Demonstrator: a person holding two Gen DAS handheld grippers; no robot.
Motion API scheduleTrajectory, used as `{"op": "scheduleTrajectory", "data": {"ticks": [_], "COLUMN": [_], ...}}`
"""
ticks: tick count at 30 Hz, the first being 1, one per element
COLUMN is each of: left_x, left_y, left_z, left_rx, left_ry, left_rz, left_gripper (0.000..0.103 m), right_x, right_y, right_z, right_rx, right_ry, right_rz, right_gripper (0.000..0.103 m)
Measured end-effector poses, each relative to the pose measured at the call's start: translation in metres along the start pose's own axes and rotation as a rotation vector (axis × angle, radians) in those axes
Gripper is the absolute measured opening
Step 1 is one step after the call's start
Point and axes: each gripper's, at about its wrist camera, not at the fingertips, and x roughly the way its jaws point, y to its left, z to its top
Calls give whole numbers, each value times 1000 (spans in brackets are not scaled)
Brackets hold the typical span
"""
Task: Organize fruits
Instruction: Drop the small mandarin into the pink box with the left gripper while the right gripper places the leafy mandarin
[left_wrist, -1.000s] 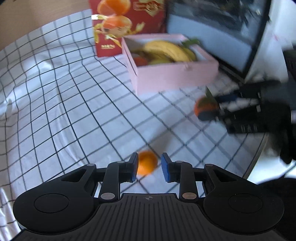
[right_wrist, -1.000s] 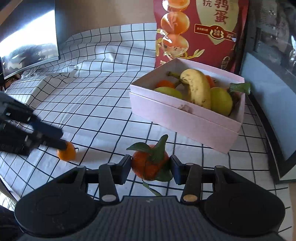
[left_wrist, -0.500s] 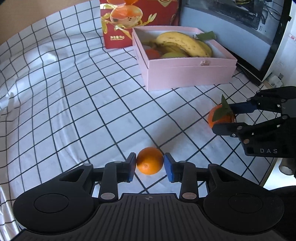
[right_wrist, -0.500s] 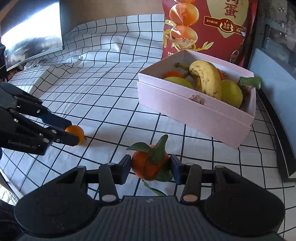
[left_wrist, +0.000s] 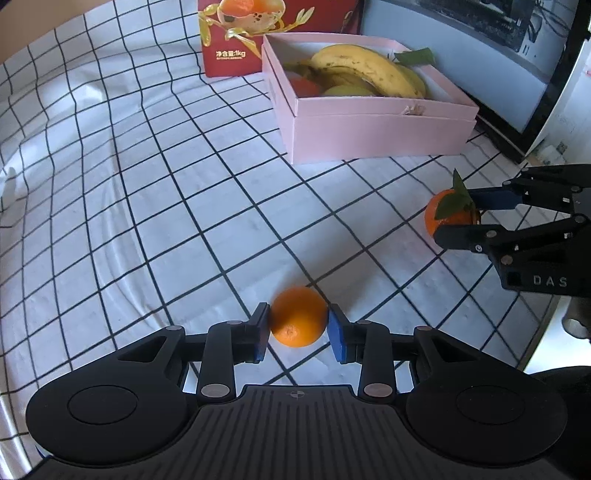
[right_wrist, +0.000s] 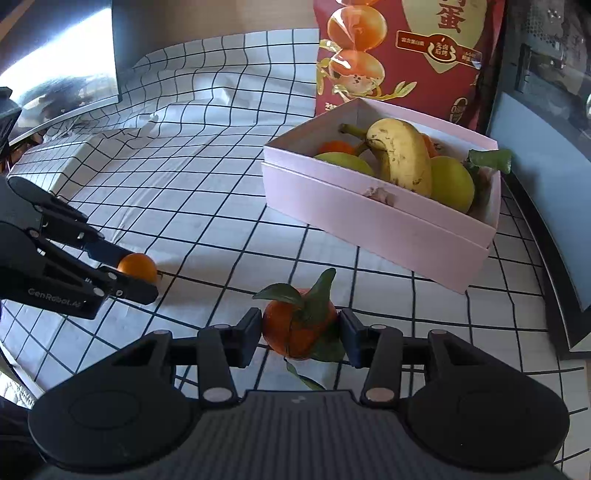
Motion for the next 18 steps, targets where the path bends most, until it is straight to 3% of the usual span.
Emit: {"op": "scheduleTrajectory", "data": {"ticks": [6, 9, 13, 15, 18], "left_x": [-19, -42, -54, -37, 12], "left_y": [8, 10, 8, 7, 2], "left_z": [22, 64, 134, 161, 185], "left_rx": [-85, -84, -69, -81, -100], "left_ry": [-86, -222, -359, -359, -260], "left_rz": [-108, -144, -198, -223, -225], "left_gripper": [37, 37, 38, 38, 37], "right_x": [-13, -33, -67, -79, -89], "right_y": [-17, -31, -49, -61, -73], "right_z": [9, 27, 68, 88, 108], "right_rx": [44, 30, -25, -27, -15], "right_ry": [-48, -135, -301, -361, -414], "right_rz": [-2, -25, -124, -160, -201], "right_gripper": [45, 45, 45, 45, 45]}}
